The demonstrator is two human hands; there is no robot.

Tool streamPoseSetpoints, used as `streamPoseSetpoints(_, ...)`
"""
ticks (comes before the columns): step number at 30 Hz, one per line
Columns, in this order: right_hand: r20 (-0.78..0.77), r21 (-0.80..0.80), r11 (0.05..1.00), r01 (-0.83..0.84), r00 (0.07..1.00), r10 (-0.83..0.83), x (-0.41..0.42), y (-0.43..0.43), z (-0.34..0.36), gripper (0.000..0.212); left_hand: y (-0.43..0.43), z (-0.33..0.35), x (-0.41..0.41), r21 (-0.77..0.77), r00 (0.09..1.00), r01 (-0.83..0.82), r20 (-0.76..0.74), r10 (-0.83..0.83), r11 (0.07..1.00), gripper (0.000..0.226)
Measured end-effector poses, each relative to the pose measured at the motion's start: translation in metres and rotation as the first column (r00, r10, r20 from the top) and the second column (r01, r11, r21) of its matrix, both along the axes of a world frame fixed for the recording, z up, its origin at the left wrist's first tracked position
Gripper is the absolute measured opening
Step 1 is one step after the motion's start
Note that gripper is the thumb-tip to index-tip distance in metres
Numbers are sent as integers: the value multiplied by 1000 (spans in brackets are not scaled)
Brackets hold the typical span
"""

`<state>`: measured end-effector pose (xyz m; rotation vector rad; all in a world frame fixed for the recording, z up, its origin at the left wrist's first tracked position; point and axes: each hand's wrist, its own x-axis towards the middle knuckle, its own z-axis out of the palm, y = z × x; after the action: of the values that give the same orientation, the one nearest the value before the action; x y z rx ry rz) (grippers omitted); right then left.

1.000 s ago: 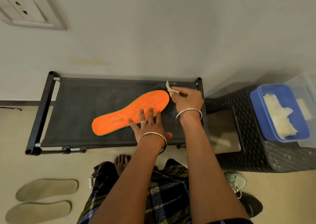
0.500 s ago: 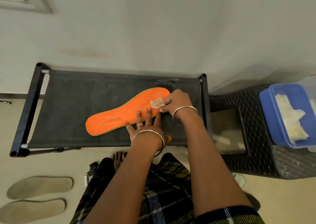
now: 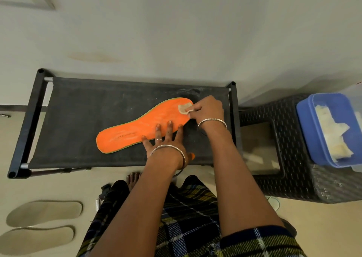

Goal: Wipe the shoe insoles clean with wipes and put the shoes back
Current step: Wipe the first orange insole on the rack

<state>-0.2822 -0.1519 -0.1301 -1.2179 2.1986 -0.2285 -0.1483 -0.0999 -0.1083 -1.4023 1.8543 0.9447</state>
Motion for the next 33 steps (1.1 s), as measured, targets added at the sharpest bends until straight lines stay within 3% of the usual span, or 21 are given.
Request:
streamPoseSetpoints(3, -53, -68, 998, 5, 999, -9, -5, 0, 3, 18, 0, -1, 0, 5, 999, 30, 22, -30, 1000, 91)
streamPoseSetpoints(8, 44, 180, 976, -122, 992, 116, 2, -3, 7, 31, -1, -3, 0, 9, 998, 52, 45, -52, 999, 92)
streamPoseSetpoints(11, -16, 8, 1000, 15, 1000, -15, 2, -4, 3, 24, 0, -5, 1, -5, 998, 54, 39, -53, 999, 93)
streamPoseSetpoints(14, -66, -63, 998, 8, 998, -12, -2, -4, 4, 22, -1, -4, 2, 2, 998, 52, 45, -52, 999, 92)
streamPoseSetpoints(19, 54, 184, 978, -96, 995, 88, 4, -5, 6, 32, -4, 2, 0, 21, 997, 61, 51, -62, 998, 92)
streamPoseSetpoints(22, 10, 39, 999, 13, 1000, -13, 3, -6, 5, 26, -3, 3, 0, 22, 998, 54, 43, -55, 998, 92)
streamPoseSetpoints(26, -77, -82, 996, 23, 997, -29, 3, -7, 4, 19, -4, 5, 2, 26, 998, 57, 30, -58, 998, 92)
streamPoseSetpoints(31, 27, 151, 982, -115, 993, 112, 8, -9, 5, 34, -4, 1, 3, 19, 997, 69, 33, -69, 997, 93)
streamPoseSetpoints(33, 3, 103, 993, -58, 998, 58, 8, -10, 3, 31, -4, 1, 4, 20, 997, 68, 34, -68, 998, 92)
